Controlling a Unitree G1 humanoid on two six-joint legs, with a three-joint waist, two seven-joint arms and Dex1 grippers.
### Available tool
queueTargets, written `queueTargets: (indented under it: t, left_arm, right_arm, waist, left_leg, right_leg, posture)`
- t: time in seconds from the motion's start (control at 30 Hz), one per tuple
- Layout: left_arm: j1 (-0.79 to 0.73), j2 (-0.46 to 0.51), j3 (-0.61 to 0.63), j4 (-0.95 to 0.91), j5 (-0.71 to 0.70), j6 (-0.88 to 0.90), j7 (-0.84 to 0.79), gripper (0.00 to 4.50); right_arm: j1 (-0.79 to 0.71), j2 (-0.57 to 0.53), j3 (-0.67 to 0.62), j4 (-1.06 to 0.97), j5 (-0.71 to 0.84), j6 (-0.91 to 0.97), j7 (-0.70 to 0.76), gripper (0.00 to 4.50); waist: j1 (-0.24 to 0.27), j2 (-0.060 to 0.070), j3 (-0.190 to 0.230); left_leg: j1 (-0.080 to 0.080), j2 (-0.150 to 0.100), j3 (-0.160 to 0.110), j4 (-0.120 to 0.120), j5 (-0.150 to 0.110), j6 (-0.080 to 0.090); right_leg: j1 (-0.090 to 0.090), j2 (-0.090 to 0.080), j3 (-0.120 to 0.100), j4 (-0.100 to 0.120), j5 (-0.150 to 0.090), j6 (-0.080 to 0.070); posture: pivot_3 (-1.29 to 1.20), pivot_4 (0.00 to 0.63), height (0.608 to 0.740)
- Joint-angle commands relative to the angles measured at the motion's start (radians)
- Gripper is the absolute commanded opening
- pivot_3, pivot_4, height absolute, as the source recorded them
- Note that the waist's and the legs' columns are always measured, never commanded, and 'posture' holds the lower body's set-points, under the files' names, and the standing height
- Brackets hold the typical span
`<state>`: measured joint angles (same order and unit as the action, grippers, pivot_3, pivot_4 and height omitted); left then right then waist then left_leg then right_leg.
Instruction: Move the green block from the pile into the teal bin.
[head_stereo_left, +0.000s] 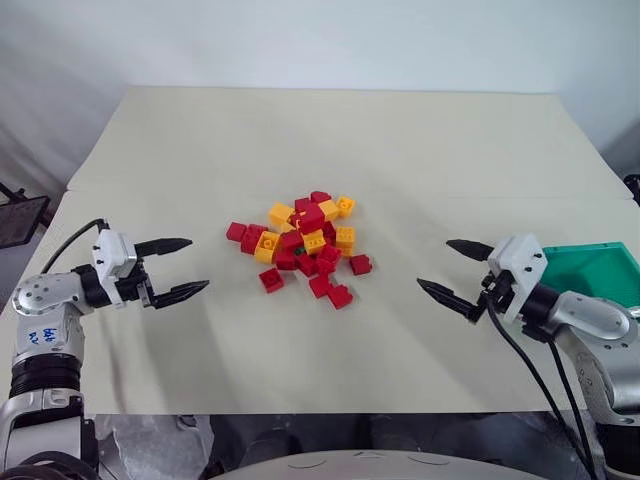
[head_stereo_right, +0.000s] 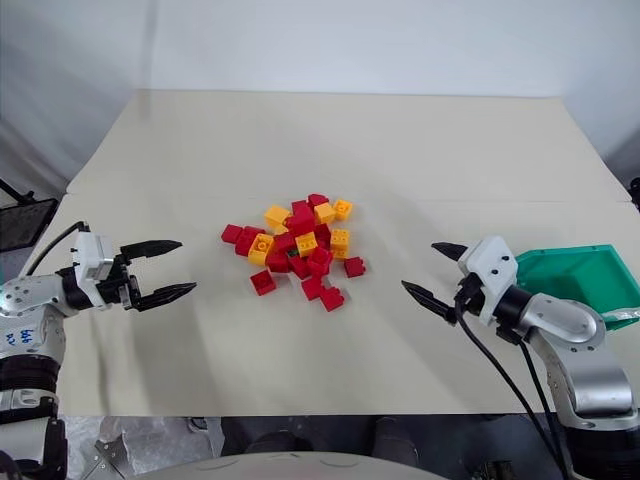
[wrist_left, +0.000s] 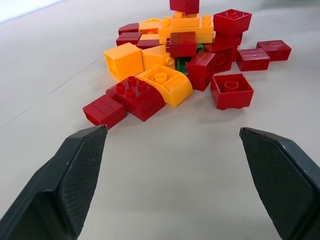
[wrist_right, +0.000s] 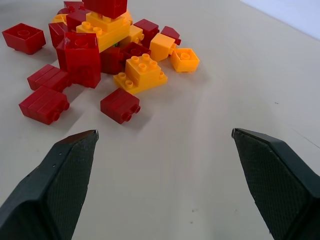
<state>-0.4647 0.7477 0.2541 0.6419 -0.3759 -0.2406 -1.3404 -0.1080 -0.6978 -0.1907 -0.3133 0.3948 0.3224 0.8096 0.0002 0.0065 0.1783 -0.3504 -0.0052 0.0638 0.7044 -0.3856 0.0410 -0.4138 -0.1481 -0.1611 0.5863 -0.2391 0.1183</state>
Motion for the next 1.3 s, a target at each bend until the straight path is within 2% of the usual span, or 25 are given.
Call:
queueTargets:
  t: [0.03, 0.27, 0.6, 0.73, 0.97, 1.1, 1.3]
  left_arm:
    - [-0.024, 0.007, -0.005, -0.004, -0.002, 0.004, -0.007, 4.50]
    - [-0.044, 0.003, 0.003, -0.033, 0.006, 0.084, 0.106, 4.50]
    - [-0.022, 0.006, 0.001, -0.079, -0.020, 0.099, 0.070, 4.50]
    - [-0.011, 0.004, 0.003, -0.095, -0.027, 0.110, 0.052, 4.50]
    - [0.029, 0.001, 0.013, -0.148, -0.049, 0.132, 0.048, 4.50]
    - [0.037, -0.005, 0.016, -0.167, -0.054, 0.134, 0.055, 4.50]
    - [0.048, -0.025, 0.019, -0.193, -0.064, 0.117, 0.047, 4.50]
  right_arm:
    - [-0.010, 0.003, -0.009, -0.025, 0.004, -0.006, -0.016, 4.48]
    - [-0.054, 0.030, 0.012, -0.108, 0.013, 0.116, -0.129, 4.48]
    - [-0.108, 0.070, 0.115, -0.324, 0.109, 0.326, -0.202, 4.48]
    - [-0.164, 0.116, 0.196, -0.353, 0.128, 0.412, -0.247, 4.48]
    - [-0.219, 0.184, 0.301, -0.304, 0.091, 0.428, -0.273, 4.48]
    - [-0.274, 0.215, 0.379, -0.277, 0.081, 0.477, -0.280, 3.63]
    - [-0.381, 0.339, 0.487, -0.194, 0.041, 0.521, -0.327, 1.56]
  waist:
    - [0.000, 0.000, 0.000]
    - [-0.001, 0.000, 0.000]
    - [0.000, 0.000, 0.000]
    - [-0.002, 0.000, 0.000]
    - [-0.001, 0.000, 0.000]
    - [-0.003, 0.000, 0.000]
    - [-0.006, 0.000, 0.000]
  left_leg:
    - [0.000, 0.000, 0.000, 0.000, 0.000, 0.000]
    - [0.000, 0.000, 0.000, 0.000, 0.000, 0.000]
    - [-0.001, 0.000, 0.000, 0.000, 0.000, 0.000]
    - [0.000, 0.000, 0.000, 0.000, 0.000, 0.000]
    - [-0.001, 0.000, 0.000, 0.000, 0.000, 0.000]
    - [-0.001, 0.000, 0.000, 0.000, 0.000, 0.000]
    - [-0.001, 0.001, 0.001, 0.000, 0.000, 0.000]
  right_leg:
    - [0.000, 0.000, 0.000, 0.000, 0.000, 0.000]
    - [0.000, 0.000, 0.000, 0.000, 0.000, 0.000]
    - [-0.001, 0.000, 0.000, 0.000, 0.000, 0.000]
    - [-0.001, 0.000, 0.000, 0.000, 0.000, 0.000]
    - [-0.002, 0.001, 0.001, 0.000, 0.000, 0.000]
    - [-0.002, 0.001, 0.001, 0.001, 0.000, 0.000]
    - [-0.003, 0.001, 0.001, 0.001, 0.000, 0.000]
  posture:
    - [0.00, 0.150, 0.740]
    - [0.00, 0.150, 0.740]
    - [0.00, 0.150, 0.740]
    - [0.00, 0.150, 0.740]
    - [0.00, 0.150, 0.740]
    - [0.00, 0.150, 0.740]
    - [0.00, 0.150, 0.740]
